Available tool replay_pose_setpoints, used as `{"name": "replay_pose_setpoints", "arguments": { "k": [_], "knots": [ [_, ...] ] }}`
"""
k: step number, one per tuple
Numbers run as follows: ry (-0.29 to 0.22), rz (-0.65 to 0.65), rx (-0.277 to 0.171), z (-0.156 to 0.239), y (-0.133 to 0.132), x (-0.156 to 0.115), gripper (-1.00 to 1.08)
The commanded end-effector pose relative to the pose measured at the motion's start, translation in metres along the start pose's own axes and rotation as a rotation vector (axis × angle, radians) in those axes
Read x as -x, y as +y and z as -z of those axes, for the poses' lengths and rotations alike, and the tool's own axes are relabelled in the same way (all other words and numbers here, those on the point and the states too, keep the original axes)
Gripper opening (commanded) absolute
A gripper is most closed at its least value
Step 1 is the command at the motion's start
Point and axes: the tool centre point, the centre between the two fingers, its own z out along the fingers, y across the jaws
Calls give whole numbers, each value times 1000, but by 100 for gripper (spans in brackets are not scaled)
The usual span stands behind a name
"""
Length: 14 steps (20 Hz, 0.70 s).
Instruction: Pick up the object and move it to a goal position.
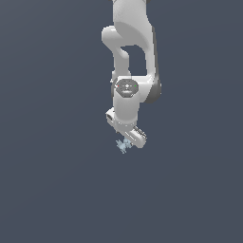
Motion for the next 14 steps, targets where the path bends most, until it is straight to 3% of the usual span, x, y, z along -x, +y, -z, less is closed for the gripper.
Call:
{"name": "replay_pose_setpoints", "arguments": {
  "k": [1,14],
  "knots": [
    [2,-52,-1,-4,0,0,100],
    [5,-152,-1,-11,0,-1,100]
  ]
}}
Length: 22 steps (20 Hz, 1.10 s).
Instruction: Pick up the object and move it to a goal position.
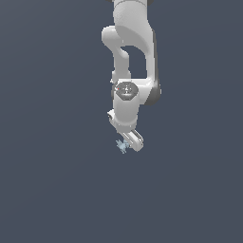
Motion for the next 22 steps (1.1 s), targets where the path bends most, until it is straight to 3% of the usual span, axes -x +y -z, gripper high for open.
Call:
{"name": "replay_pose_setpoints", "arguments": {
  "k": [1,17,18,22],
  "knots": [
    [0,0,0,0,0,0,100],
    [0,-5,0,-50,0,0,100],
    [0,-5,0,-50,0,0,-100],
    [0,-5,0,-50,0,0,-100]
  ]
}}
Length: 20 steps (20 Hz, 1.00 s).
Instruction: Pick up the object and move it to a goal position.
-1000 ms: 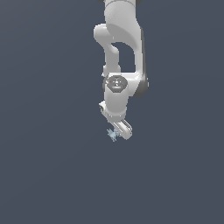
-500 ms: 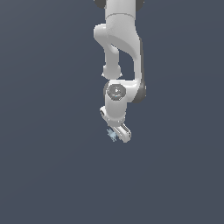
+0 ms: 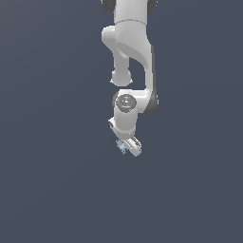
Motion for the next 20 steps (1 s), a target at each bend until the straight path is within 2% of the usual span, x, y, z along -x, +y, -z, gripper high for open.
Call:
{"name": "replay_pose_setpoints", "arguments": {
  "k": [1,11,15,20],
  "knots": [
    [0,0,0,0,0,0,-100],
    [0,0,0,5,6,-9,-100],
    [0,0,0,17,20,-29,-100],
    [0,0,-1,40,48,-71,-100]
  ]
}}
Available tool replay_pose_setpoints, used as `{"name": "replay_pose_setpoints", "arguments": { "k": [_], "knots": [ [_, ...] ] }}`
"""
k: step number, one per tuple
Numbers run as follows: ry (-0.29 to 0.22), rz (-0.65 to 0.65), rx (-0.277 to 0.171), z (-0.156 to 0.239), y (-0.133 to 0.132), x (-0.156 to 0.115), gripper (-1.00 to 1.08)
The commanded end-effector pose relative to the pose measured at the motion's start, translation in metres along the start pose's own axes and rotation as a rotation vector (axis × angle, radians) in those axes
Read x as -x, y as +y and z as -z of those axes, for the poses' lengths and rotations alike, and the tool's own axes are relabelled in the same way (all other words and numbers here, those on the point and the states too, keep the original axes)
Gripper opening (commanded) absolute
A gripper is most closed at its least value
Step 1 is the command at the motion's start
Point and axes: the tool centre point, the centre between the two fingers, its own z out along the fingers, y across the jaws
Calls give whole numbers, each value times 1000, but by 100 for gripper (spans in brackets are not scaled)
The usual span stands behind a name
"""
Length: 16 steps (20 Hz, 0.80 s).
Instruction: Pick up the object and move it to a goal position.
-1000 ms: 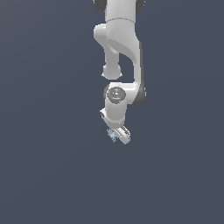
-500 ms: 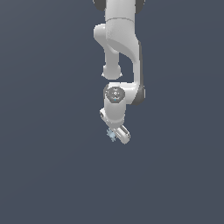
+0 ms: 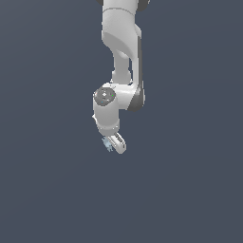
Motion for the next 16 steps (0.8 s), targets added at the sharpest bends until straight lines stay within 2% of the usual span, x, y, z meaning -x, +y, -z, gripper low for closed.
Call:
{"name": "replay_pose_setpoints", "arguments": {
  "k": [1,9,16],
  "knots": [
    [0,-1,0,13,16,-24,-100],
    [1,-1,0,47,54,-85,-100],
    [1,-1,0,56,63,-102,-100]
  ]
}}
